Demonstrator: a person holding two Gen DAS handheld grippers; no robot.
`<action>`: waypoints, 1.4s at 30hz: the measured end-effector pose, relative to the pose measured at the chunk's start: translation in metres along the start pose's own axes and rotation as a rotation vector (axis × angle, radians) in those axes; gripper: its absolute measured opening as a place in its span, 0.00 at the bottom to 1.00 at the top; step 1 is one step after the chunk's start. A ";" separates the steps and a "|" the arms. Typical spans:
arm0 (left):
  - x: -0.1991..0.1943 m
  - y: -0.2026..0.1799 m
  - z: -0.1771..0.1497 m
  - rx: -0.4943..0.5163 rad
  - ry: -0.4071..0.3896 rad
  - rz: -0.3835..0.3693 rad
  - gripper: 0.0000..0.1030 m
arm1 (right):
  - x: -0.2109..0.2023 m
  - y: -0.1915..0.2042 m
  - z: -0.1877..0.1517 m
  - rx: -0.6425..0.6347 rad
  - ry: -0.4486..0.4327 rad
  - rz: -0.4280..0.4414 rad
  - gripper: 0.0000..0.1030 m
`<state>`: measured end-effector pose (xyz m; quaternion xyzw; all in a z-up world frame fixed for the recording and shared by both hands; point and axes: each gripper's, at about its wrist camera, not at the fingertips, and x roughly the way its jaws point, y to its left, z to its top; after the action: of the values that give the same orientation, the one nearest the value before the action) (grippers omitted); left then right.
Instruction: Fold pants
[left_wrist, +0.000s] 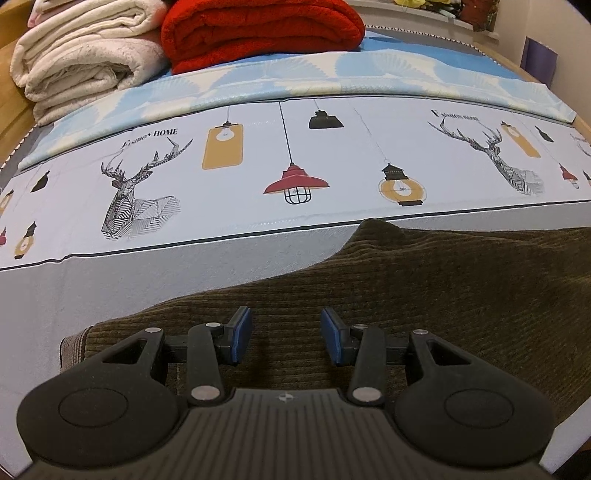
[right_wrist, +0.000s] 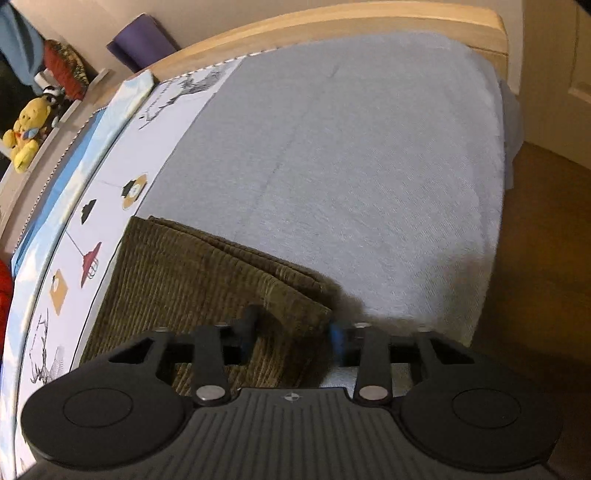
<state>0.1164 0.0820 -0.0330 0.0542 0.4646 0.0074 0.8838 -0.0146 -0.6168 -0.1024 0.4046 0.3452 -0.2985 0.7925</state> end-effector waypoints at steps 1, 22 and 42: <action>-0.001 0.001 0.000 -0.004 -0.001 -0.002 0.45 | -0.003 0.003 0.000 -0.006 -0.019 -0.003 0.23; -0.027 0.085 -0.028 -0.139 -0.025 0.023 0.45 | -0.189 0.272 -0.307 -1.188 -0.485 0.535 0.20; -0.025 0.093 -0.029 -0.145 -0.012 0.024 0.45 | -0.134 0.253 -0.404 -1.660 0.093 0.624 0.47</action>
<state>0.0817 0.1756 -0.0190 -0.0042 0.4566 0.0514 0.8882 -0.0261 -0.1232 -0.0626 -0.2131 0.3561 0.2943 0.8609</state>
